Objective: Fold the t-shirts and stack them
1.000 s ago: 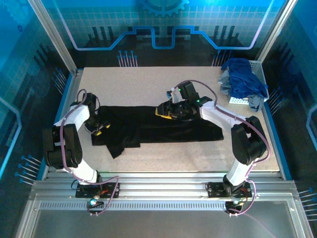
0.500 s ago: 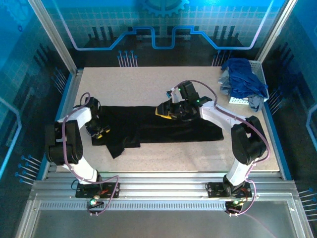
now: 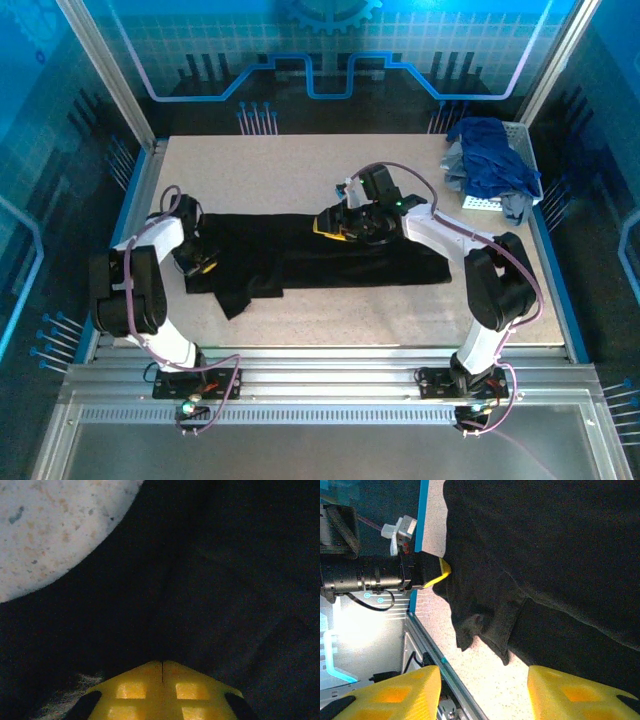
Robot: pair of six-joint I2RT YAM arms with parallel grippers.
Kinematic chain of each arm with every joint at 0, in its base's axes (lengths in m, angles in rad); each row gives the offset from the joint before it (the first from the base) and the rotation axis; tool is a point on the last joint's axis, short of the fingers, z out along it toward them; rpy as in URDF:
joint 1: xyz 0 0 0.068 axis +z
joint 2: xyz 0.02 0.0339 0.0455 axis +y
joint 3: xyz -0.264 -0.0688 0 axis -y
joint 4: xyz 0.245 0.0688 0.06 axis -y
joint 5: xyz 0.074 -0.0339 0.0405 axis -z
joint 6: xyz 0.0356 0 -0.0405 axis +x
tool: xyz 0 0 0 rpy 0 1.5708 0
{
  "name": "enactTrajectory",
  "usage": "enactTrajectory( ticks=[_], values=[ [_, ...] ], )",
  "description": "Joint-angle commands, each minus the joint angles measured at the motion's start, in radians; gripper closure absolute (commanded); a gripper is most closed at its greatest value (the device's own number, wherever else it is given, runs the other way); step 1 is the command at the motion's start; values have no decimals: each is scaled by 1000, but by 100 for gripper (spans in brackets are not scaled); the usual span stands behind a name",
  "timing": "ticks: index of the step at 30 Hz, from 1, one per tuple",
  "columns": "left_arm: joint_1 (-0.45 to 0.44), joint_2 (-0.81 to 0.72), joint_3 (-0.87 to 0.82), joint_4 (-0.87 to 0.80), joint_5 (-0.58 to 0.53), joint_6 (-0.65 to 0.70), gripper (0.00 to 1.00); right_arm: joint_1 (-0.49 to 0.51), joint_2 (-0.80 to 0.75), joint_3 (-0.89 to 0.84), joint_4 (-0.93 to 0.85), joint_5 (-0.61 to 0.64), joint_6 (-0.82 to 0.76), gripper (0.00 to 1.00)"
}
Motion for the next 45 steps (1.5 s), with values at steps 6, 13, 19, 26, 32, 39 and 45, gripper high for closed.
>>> enactTrajectory(
  ticks=[6, 13, 19, 26, 32, 39, 45],
  values=[
    [5, -71, 52, -51, 4, -13, 100, 4, 14, 31, -11, -19, -4, 50],
    [6, -64, 152, -90, 4, -40, 100, -2, 14, 39, -23, -15, -8, 51],
    [7, 12, 284, -158, -13, -45, 100, -8, 11, 41, -35, -13, -14, 51],
    [6, 146, 452, -250, -38, -23, 100, -13, 8, 33, -33, -13, -13, 51],
    [6, 242, 569, -305, -42, -4, 100, -15, 12, 34, -33, -15, -10, 51],
    [6, 258, 581, -398, 12, 13, 100, -16, 17, 34, -44, -10, -17, 51],
    [6, 200, 548, -405, 8, 3, 100, -18, 25, 35, -39, -9, -13, 51]
  ],
)
